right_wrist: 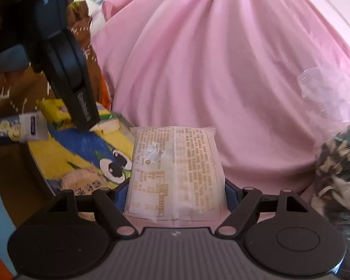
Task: Organize snacks
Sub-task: 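Lift the white packet with the right tool toward the tray while the left tool lifts the yellow bar, then lower the white packet into the tray with the right tool while the left releases the yellow bar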
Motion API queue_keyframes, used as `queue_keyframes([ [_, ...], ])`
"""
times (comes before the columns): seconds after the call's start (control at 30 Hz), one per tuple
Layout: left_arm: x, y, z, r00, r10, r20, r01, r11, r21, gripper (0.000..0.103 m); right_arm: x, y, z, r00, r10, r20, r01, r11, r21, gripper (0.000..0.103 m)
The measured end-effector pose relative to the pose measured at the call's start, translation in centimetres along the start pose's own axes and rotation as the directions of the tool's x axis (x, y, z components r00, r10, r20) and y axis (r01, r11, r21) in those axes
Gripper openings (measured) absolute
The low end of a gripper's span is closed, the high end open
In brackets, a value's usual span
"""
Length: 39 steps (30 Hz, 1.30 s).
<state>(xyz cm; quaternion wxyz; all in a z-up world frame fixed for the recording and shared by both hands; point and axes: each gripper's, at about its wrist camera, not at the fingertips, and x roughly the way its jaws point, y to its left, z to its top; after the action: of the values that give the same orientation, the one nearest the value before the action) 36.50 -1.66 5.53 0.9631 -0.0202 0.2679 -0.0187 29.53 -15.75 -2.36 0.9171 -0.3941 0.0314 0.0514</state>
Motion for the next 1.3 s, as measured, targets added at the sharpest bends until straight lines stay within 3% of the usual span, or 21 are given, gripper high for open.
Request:
queue_keyframes([
  [0.2,2.7,-0.2,-0.4,1.000,-0.006,-0.014,0.006,1.000,-0.004,0.047,2.0,0.6,-1.1,0.994,0.066,-0.082,-0.061,0.996,0.069,0.081],
  [0.23,3.1,-0.4,-0.4,1.000,-0.017,-0.014,0.017,1.000,0.007,0.038,2.4,0.6,-1.3,0.992,0.084,-0.099,-0.075,0.993,0.086,0.081],
  [0.27,3.5,-0.6,-0.4,1.000,-0.019,-0.019,0.020,1.000,0.021,0.036,2.6,0.6,-1.5,0.989,0.096,-0.113,-0.085,0.992,0.099,0.081],
  [0.53,5.5,-1.2,-1.3,0.997,-0.028,-0.070,0.030,0.999,0.039,0.037,4.0,-0.7,-2.5,0.970,0.175,-0.166,-0.131,0.960,0.249,0.086],
  [0.6,5.4,-0.9,-1.2,0.998,-0.026,-0.066,0.027,0.999,0.020,0.041,4.0,-1.0,-2.6,0.973,0.174,-0.154,-0.129,0.956,0.265,0.093],
  [0.67,5.2,-0.5,-1.1,0.998,-0.025,-0.065,0.025,1.000,-0.004,0.054,3.9,-1.1,-2.6,0.976,0.160,-0.147,-0.116,0.955,0.274,0.099],
  [0.8,4.6,0.2,-0.5,0.999,-0.019,-0.045,0.016,0.997,-0.071,0.062,3.3,-2.4,-2.5,0.977,0.166,-0.137,-0.111,0.934,0.340,0.100],
  [0.97,2.5,-0.1,0.1,1.000,0.003,0.019,-0.002,0.996,-0.086,0.082,1.6,-4.4,-2.2,0.985,0.141,-0.096,-0.090,0.908,0.410,0.103],
  [1.3,-3.4,-0.4,-0.3,0.994,0.005,0.113,0.007,0.994,-0.110,0.090,-3.5,-9.0,-2.5,0.992,0.109,-0.058,-0.059,0.831,0.553,0.103],
])
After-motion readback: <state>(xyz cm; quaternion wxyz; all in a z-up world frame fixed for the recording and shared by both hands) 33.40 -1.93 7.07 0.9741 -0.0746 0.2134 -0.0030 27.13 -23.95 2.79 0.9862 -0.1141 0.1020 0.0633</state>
